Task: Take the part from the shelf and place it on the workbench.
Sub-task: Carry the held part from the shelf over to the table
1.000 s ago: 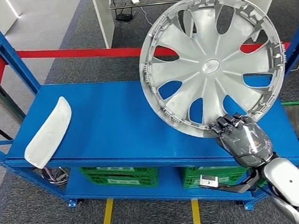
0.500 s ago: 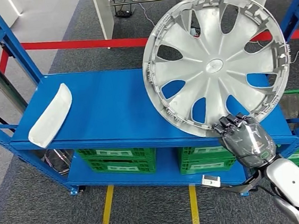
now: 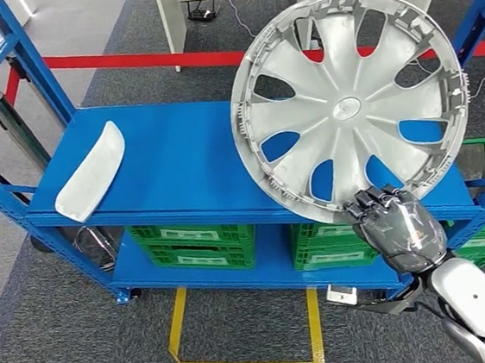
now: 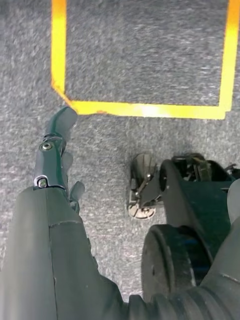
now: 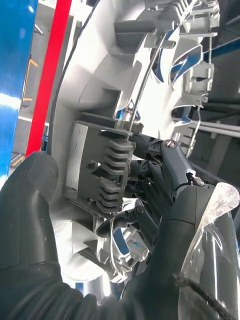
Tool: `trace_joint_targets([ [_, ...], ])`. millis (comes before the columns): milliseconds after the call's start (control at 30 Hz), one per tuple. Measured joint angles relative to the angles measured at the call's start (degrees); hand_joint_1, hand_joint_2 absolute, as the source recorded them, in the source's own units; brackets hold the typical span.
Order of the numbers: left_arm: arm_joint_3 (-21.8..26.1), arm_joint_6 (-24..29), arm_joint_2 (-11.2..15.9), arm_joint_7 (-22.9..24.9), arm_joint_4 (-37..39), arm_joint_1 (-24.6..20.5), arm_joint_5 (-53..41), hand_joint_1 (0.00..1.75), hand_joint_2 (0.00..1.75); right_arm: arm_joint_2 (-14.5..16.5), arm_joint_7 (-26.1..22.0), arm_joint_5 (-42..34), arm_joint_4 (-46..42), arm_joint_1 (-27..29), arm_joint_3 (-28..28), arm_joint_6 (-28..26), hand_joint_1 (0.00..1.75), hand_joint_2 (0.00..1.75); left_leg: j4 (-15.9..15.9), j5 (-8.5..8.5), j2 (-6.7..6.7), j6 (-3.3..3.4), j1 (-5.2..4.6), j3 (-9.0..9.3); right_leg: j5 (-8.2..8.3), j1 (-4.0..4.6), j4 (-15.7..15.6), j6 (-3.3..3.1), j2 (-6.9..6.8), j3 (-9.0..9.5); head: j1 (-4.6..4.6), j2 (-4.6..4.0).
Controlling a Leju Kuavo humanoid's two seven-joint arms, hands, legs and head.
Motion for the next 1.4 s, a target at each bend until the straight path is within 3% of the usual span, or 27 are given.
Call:
trace_joint_targets([
  [67,0.0,0.1,-0.1,-0.1,0.0,-0.1,-0.2,0.0,1.75,-0.2,0.0,0.0,-0.2,0.2,-0.2,0.0,1.75,1.75,-0.7,0.76,0.07,0.74,0.24,-0.23,-2.49,0.01,3.6,0.34,0.14,-1.85,0.1,0.0],
  [133,0.1,0.1,-0.2,-0.4,0.0,-0.1,-0.2,0.0,1.75,-0.3,0.0,0.1,-0.3,0.4,-0.3,-0.2,1.75,1.75,-0.8,1.23,0.09,1.1,0.14,-0.8,-6.25,0.02,11.0,0.63,0.24,-5.08,0.15,0.0],
  [200,0.1,0.0,-0.2,-0.7,0.0,0.0,-0.2,0.0,1.75,-0.3,0.0,0.2,-0.3,0.9,-0.3,-0.3,1.75,1.75,-0.6,1.57,0.07,1.09,0.07,-1.35,-7.43,-0.01,15.3,0.92,0.24,-6.71,0.14,0.0],
  [233,0.2,0.0,-0.2,-0.7,0.0,0.0,-0.2,0.0,1.75,-0.4,0.0,0.2,-0.3,1.1,-0.3,-0.3,1.75,1.75,-0.5,1.7,0.06,1.02,0.07,-1.56,-6.48,-0.04,14.3,1.0,0.23,-5.97,0.15,0.0],
  [333,0.3,0.0,-0.3,-0.8,0.0,0.0,-0.2,0.0,1.75,-0.5,0.0,0.2,-0.3,1.3,-0.4,-0.3,1.75,1.75,0.4,1.8,0.02,0.53,-0.02,-2.2,-2.18,-0.14,3.4,0.91,0.22,0.21,0.15,0.0],
  [400,0.3,0.0,-0.3,-0.9,0.0,-0.1,-0.2,0.0,1.75,-0.6,0.0,0.3,-0.5,1.4,-0.5,-0.4,1.75,1.75,1.0,1.88,0.02,0.33,-0.29,-2.92,-1.62,-0.12,-0.3,0.44,0.32,1.99,0.1,0.0],
  [533,0.3,0.0,-0.2,-1.0,0.0,0.0,-0.2,0.0,1.75,-0.6,0.1,0.3,-0.6,1.6,-0.5,-0.4,1.75,1.75,1.0,2.58,0.01,1.6,-0.48,-3.49,-1.09,0.05,-0.4,-0.24,0.42,1.55,0.06,0.0],
  [900,0.4,0.0,-0.2,-0.6,0.0,-0.2,-0.2,0.0,1.75,-0.3,-0.4,0.6,-0.2,0.5,-0.4,0.0,1.75,1.75,0.2,3.51,-0.01,-0.38,-0.26,-3.73,-0.68,0.3,-0.3,-0.9,0.29,1.0,0.09,0.0],
  [1167,0.5,-0.1,-0.2,0.3,0.0,-0.5,-0.7,0.0,1.75,1.4,-0.8,0.6,1.5,-1.7,-0.2,0.3,1.75,1.75,0.2,3.63,-0.08,-0.54,-0.33,-4.06,-0.47,0.17,-0.3,-0.69,0.16,0.79,0.1,0.0],
  [1400,0.5,0.0,0.0,1.2,0.0,-0.7,-0.8,0.0,1.75,3.2,-0.8,0.4,3.1,-2.6,0.1,0.6,1.75,1.75,1.0,3.39,-0.1,0.13,-0.67,-4.71,-0.18,-0.14,-0.4,-0.04,0.15,0.53,0.09,0.0],
])
